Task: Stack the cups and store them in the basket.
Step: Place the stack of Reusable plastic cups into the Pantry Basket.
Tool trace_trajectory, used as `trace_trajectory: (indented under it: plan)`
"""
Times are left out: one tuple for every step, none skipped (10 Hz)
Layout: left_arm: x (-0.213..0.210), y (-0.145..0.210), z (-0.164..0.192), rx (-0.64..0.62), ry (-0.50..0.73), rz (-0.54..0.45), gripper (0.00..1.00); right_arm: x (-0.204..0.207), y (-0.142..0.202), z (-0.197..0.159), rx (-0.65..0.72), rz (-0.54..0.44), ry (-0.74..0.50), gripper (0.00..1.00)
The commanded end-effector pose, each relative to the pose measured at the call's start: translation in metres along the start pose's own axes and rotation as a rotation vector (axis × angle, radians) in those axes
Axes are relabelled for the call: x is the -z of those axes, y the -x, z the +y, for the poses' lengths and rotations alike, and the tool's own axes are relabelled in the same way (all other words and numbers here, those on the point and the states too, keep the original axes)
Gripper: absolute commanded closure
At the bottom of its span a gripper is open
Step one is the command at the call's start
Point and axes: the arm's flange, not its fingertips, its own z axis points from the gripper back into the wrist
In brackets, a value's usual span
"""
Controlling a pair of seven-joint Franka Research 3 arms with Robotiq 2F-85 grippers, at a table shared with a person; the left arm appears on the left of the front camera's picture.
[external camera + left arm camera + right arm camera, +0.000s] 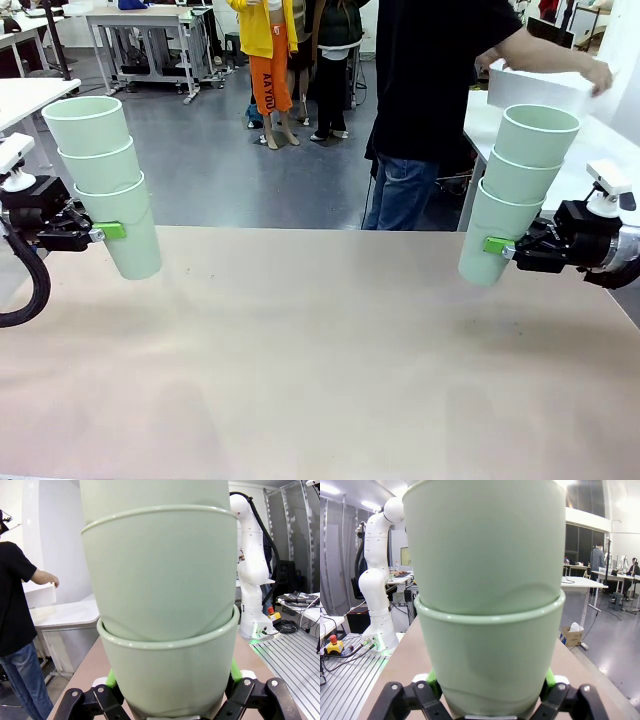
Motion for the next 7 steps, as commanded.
trace_trajectory:
  plan:
    - [0.0006, -0.0067, 0.0009, 0.008, 0.001, -0.008, 0.10, 0.0015, -0.0048, -0.0018, -0.009, -0.011, 0.005, 0.14]
    - [0.0006, -0.0067, 0.0009, 0.008, 0.001, -0.008, 0.10, 0.0015, -0.0048, -0.0018, -0.009, -0.011, 0.005, 0.14]
    - [0.0006, -0.0067, 0.0009, 0.008, 0.001, -0.008, 0.10, 0.0015, -0.0048, -0.0018, -0.009, -0.011, 0.005, 0.14]
    - [0.0006, -0.0067, 0.0009, 0.008, 0.001, -0.008, 0.10, 0.0015, -0.0048, -0.0018, -0.009, -0.011, 0.005, 0.14]
    - [0.0006, -0.0067, 0.0009, 0.008, 0.001, -0.008, 0.10, 0.0015, -0.0048, -0.0018, -0.009, -0.011, 0.005, 0.14]
    - [0.0006, -0.0067, 0.0009, 0.008, 0.001, -0.008, 0.10, 0.0015, -0.0048, -0.0018, -0.009, -0.011, 0.005, 0.14]
    - [0.0006, -0.0067, 0.0009, 0.008, 0.001, -0.008, 0.10, 0.0015, -0.0048, -0.0018, -0.009, -0.011, 0.005, 0.14]
